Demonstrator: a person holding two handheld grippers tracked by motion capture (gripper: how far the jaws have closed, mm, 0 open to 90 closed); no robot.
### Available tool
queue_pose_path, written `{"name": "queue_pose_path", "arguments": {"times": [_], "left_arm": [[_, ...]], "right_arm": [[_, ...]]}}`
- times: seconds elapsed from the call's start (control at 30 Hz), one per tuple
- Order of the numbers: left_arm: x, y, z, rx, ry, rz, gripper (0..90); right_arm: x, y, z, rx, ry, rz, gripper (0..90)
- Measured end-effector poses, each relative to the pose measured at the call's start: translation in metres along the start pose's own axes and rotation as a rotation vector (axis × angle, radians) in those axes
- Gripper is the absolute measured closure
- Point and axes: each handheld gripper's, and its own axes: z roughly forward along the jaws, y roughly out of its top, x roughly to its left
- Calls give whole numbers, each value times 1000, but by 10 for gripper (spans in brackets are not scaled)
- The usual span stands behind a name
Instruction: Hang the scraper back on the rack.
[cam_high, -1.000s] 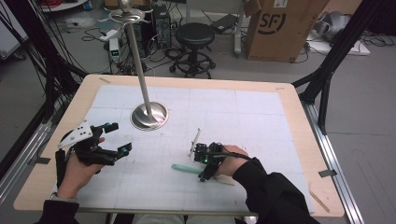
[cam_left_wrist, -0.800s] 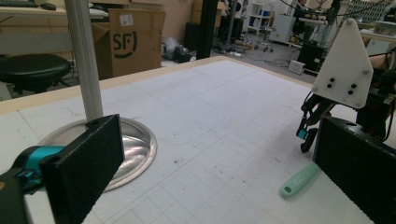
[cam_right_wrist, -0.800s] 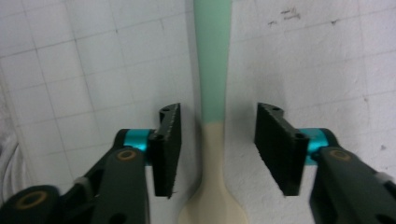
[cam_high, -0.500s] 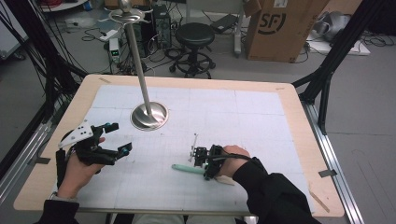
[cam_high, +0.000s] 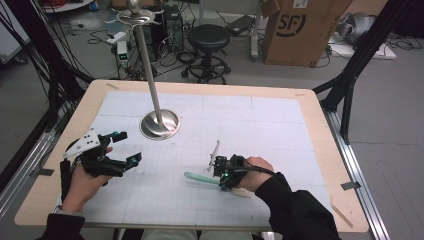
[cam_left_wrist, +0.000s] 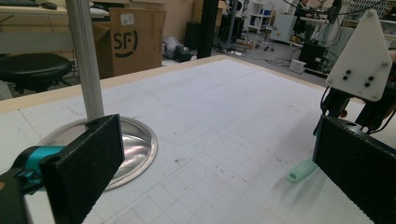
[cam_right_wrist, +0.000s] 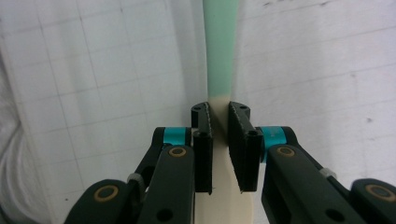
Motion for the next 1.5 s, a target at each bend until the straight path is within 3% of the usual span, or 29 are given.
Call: {"name": "queue_pose_path", "arguments": {"times": [0.03,0.07,0.1,0.3,0.37,0.4,0.43,0.5,0.53,0.67,0.8,0.83,1.03,1.1,1.37,1.5], "left_arm": [[0,0,0,-1,0,-1,26],[0,0,0,-2,0,-2,26],[0,0,0,-1,-1,-2,26],[-1,0,0,-5,0,-3,26],[-1,0,0,-2,1,-1,26],[-1,0,0,-2,1,-2,26],[-1,0,0,-3,1,-1,26],[-1,0,0,-4,1,-3,26],[-1,0,0,-4,2,-3,26],[-2,0,0,-7,3,-6,26],[-3,1,0,-14,0,-7,26],[-2,1,-1,-13,2,-3,26],[-1,2,-1,-20,0,-7,26],[-1,1,-1,-19,-1,-9,26],[3,3,-4,-43,3,-29,26],[3,2,-3,-40,2,-28,26]], "right_arm": [[-1,-2,-3,-22,-1,10,806],[-4,-7,-9,-78,-19,28,806],[-4,-7,-9,-78,-19,28,806],[-8,-20,-23,-251,-71,84,806],[-12,-26,-29,-352,-91,126,806],[-12,-26,-29,-352,-91,126,806],[-16,-29,-34,-429,-99,146,806],[-18,-31,-39,-515,-131,157,806],[-18,-31,-39,-515,-131,157,806],[-21,-33,-49,-676,-184,171,806],[-28,-28,-56,-811,-190,208,806],[-28,-28,-56,-811,-190,208,806],[-41,-18,-52,-940,-174,249,806],[-43,-14,-53,-969,-175,238,806],[-56,7,-74,-1052,-180,259,806],[-62,21,-85,-1079,-184,238,806]]}}
